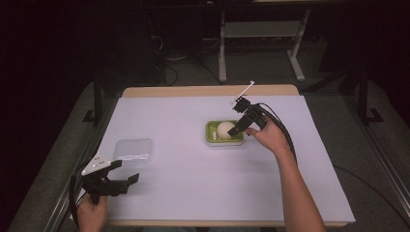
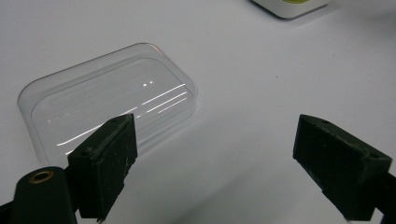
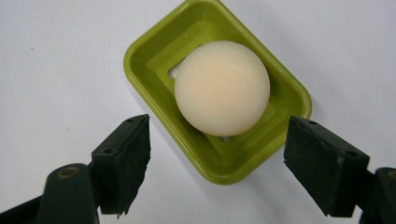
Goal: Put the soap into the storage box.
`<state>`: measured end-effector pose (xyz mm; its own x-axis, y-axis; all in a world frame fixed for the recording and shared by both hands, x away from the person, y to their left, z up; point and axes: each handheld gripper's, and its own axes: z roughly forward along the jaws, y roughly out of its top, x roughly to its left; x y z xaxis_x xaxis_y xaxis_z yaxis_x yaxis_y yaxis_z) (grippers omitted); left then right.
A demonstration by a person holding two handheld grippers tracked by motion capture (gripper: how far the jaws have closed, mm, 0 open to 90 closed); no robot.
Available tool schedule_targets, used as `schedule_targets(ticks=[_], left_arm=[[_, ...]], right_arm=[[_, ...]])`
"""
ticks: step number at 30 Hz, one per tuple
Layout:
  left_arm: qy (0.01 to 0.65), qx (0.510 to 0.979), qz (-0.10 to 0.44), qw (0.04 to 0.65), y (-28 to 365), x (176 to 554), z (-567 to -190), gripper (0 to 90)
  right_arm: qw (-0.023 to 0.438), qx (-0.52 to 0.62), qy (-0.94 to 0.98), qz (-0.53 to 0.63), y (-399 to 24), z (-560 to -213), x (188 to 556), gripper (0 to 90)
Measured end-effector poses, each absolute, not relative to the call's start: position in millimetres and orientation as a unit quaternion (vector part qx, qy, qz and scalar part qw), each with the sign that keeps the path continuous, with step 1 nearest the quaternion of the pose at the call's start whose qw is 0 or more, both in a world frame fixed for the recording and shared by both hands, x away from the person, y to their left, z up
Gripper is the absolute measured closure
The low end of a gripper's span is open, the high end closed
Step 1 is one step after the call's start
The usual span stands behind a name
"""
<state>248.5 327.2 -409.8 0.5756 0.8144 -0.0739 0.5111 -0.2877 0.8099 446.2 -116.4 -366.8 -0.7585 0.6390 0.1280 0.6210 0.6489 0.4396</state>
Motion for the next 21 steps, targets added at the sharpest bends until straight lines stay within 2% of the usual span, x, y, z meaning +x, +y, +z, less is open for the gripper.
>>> schedule_targets(ticks=[21], left_arm=[[0.418,0.789,0.186,0.41,325,249,-411,12.9]], right_arm=[[0.02,0.35,0.903,0.249,-138,-369,425,20.5]])
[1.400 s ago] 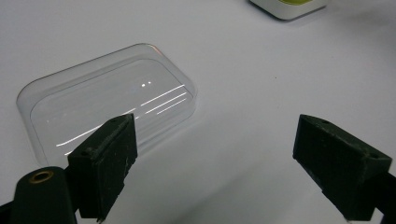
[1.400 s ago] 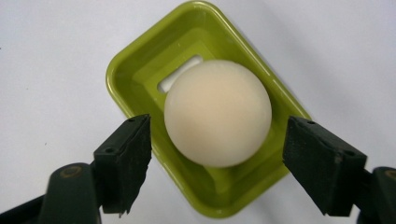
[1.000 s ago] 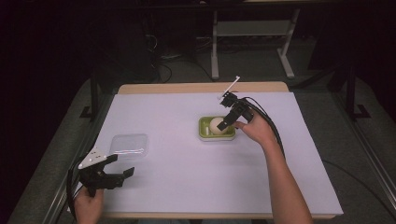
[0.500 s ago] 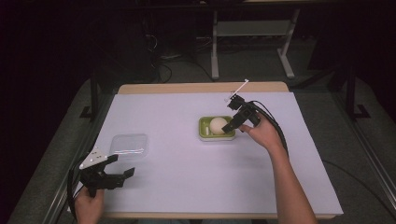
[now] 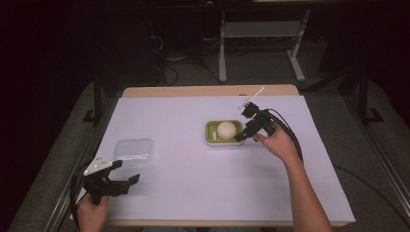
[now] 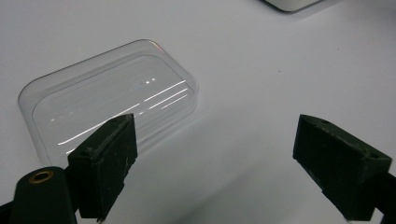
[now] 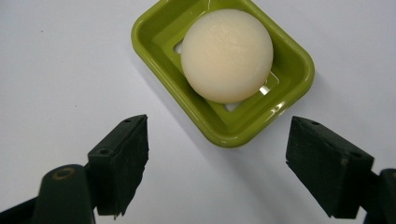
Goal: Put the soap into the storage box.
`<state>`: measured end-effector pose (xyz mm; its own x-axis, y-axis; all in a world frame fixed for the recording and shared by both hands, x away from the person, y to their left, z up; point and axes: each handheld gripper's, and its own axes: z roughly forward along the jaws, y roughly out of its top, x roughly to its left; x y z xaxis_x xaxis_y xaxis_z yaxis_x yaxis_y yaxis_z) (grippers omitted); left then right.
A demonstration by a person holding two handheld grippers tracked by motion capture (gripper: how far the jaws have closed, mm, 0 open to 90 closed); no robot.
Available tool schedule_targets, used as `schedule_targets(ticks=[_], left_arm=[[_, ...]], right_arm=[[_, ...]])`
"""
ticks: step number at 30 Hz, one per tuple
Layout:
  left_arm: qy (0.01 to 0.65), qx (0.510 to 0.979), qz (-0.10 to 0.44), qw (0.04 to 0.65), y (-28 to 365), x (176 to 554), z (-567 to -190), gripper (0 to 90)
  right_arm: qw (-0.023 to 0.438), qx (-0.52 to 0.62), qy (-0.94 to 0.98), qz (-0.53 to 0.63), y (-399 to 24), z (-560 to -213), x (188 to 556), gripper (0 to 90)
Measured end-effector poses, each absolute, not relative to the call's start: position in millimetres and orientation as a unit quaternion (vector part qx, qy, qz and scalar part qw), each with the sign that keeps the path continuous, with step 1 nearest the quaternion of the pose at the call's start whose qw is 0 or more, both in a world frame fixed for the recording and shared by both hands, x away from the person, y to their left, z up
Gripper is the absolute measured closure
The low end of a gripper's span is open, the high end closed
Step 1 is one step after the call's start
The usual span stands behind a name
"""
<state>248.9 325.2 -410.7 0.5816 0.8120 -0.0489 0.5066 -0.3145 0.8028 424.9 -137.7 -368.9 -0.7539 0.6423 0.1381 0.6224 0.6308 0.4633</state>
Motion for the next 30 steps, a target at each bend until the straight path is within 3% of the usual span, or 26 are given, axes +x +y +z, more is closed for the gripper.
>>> schedule_targets(ticks=[30], left_arm=[[0.415,0.791,0.19,0.408,323,249,-412,12.9]], right_arm=[[0.028,0.347,0.898,0.27,-159,-372,389,19.6]])
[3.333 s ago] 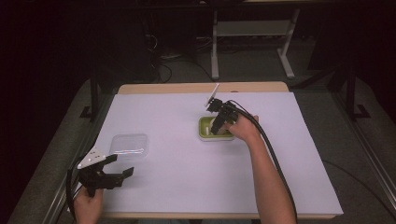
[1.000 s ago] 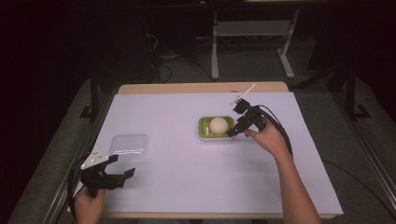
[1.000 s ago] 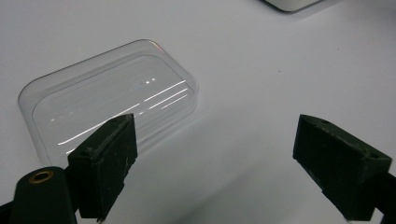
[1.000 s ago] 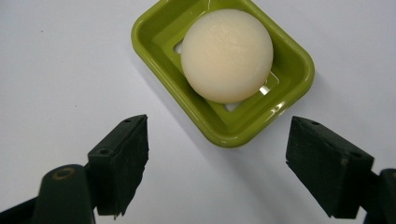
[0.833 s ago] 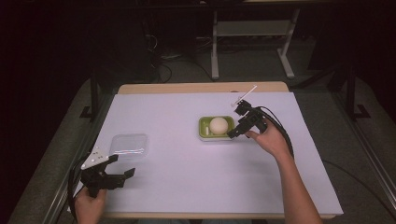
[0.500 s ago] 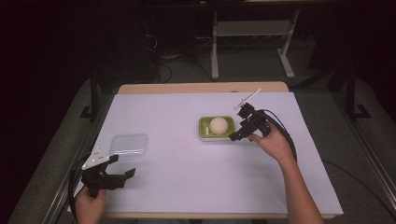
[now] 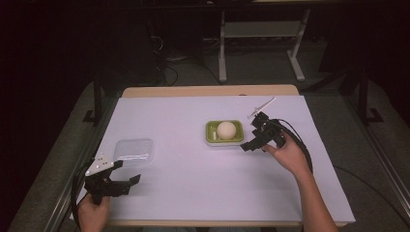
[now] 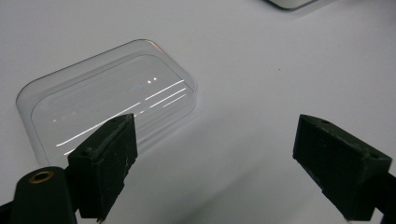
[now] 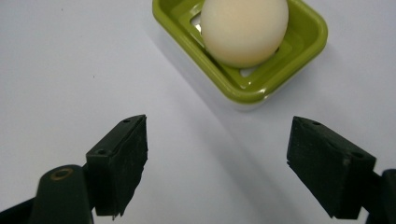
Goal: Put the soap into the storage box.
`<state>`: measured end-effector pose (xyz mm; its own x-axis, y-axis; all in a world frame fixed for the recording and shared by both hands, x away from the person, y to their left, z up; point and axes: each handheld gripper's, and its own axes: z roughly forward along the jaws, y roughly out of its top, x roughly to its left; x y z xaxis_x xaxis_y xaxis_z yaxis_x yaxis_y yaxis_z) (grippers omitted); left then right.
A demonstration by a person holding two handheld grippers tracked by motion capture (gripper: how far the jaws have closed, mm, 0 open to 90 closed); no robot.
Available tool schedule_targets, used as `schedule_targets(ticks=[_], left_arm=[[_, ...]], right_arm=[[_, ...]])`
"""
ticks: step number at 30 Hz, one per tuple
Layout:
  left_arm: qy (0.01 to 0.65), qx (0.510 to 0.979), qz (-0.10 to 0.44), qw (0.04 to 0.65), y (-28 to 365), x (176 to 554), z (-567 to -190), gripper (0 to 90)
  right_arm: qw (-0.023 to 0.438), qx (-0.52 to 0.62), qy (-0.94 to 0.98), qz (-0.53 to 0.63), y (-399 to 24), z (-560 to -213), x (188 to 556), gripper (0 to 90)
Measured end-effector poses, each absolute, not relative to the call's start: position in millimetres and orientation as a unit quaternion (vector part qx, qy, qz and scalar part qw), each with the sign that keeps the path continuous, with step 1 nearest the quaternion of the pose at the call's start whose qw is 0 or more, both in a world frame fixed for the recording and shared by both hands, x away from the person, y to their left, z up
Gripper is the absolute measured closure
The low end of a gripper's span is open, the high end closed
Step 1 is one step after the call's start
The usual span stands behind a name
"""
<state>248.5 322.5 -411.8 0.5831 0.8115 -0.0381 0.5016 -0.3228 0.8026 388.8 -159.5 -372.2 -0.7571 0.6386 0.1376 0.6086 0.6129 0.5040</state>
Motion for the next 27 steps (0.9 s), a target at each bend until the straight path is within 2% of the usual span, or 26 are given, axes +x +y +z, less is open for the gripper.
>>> schedule_targets(ticks=[27], left_arm=[[0.411,0.796,0.193,0.401,321,248,-413,12.9]], right_arm=[[0.035,0.354,0.892,0.281,-187,-383,350,20.2]])
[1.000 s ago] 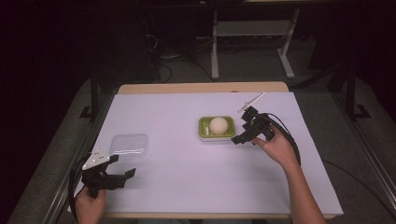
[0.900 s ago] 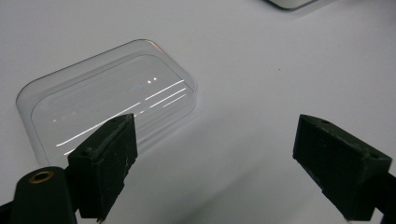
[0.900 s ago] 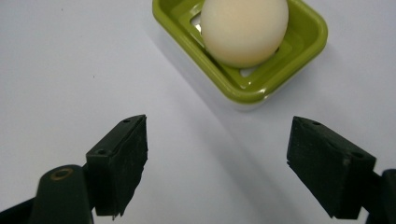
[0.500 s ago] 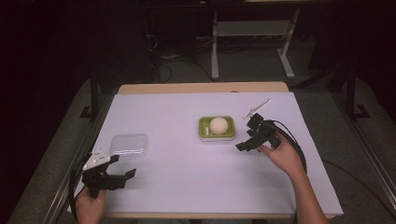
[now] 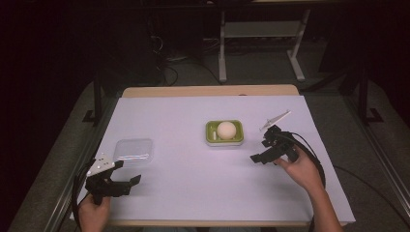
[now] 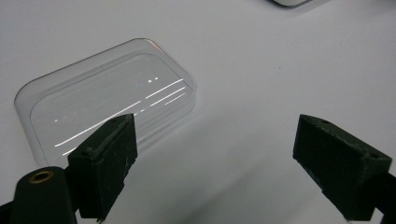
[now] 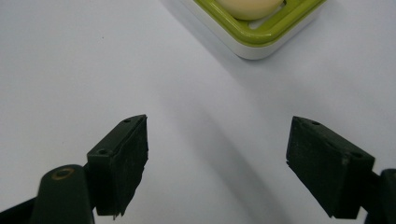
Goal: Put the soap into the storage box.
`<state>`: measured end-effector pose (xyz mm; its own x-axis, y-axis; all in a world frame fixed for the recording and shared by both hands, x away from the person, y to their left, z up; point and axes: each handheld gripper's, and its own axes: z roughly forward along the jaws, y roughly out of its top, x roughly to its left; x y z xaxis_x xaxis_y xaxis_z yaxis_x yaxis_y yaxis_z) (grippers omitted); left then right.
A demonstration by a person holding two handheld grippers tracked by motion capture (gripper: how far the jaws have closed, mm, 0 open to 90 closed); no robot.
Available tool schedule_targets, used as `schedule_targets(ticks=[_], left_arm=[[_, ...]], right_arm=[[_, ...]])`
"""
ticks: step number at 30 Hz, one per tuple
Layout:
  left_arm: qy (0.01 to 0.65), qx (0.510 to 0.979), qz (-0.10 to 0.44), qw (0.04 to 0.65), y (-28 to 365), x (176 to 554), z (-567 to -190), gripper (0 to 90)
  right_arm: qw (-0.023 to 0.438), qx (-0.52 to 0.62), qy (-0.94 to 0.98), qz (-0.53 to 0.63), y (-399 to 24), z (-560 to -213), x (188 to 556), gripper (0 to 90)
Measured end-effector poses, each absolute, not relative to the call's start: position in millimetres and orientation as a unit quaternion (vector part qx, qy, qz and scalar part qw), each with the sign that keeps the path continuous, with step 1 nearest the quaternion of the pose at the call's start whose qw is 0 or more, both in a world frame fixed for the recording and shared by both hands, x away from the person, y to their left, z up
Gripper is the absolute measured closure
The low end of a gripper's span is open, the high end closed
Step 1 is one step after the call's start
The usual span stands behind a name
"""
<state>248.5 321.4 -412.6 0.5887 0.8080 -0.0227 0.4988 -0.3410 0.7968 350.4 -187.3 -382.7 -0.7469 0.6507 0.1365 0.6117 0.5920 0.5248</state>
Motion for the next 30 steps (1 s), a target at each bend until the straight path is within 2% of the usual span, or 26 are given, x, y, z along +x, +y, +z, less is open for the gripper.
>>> schedule_targets(ticks=[30], left_arm=[[0.417,0.79,0.19,0.407,320,249,-414,12.9]], right_arm=[[0.038,0.37,0.884,0.282,-214,-401,312,20.3]])
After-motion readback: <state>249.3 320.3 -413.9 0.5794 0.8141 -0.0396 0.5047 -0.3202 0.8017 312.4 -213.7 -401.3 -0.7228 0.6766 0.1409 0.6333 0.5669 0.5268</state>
